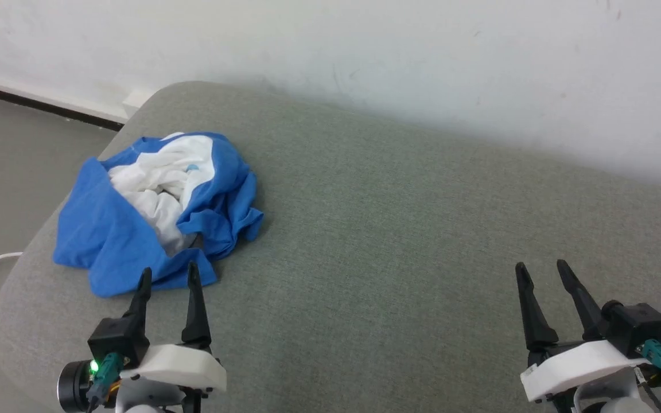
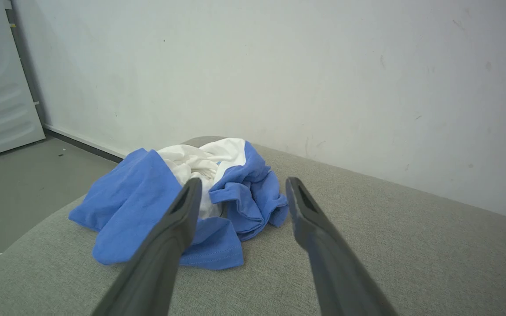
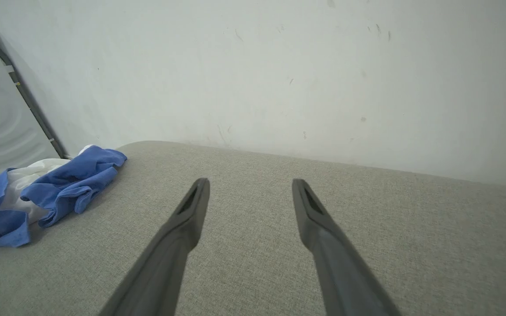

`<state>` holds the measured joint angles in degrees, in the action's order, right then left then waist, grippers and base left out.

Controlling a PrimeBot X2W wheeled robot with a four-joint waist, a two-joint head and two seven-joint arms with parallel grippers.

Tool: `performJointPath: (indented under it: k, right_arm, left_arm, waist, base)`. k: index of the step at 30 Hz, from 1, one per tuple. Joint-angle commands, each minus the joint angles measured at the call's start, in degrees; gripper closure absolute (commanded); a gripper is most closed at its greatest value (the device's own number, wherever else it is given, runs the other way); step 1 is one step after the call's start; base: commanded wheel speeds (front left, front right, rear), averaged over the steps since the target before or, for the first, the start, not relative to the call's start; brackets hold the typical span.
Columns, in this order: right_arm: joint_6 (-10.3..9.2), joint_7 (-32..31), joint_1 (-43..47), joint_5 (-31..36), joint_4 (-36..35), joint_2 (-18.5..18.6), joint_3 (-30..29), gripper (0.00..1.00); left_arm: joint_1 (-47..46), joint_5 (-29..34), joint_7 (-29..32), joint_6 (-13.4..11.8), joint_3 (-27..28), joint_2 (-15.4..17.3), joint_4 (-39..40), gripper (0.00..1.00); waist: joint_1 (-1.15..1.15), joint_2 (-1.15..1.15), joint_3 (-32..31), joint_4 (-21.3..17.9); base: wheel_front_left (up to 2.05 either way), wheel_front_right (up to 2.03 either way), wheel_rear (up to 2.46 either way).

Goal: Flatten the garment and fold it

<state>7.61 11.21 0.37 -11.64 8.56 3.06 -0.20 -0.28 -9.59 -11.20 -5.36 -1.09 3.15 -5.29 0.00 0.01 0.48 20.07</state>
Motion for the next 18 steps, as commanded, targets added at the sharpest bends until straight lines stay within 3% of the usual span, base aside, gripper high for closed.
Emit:
performJointPath:
  k: [1,18]
  right_arm:
    - [-0.09,0.6,0.2,-0.7,0.5,-0.1,-0.1,0.0]
    - [-0.11,2.7,0.0,-1.9,1.6,-0.2,0.1,0.0]
  left_arm:
    - [0.4,0.0,-0.6,-0.5,0.0,-0.2,-0.4,0.0]
    - [0.6,-1.6,-2.7,-2.3,-0.5,-0.2,-0.6,0.0]
  waist:
    - [0.0,-0.01,0.0,0.5]
    - [0.0,-0.01,0.2,4.3]
  base:
    - [0.0,0.0,0.0]
    - [0.0,0.0,0.0]
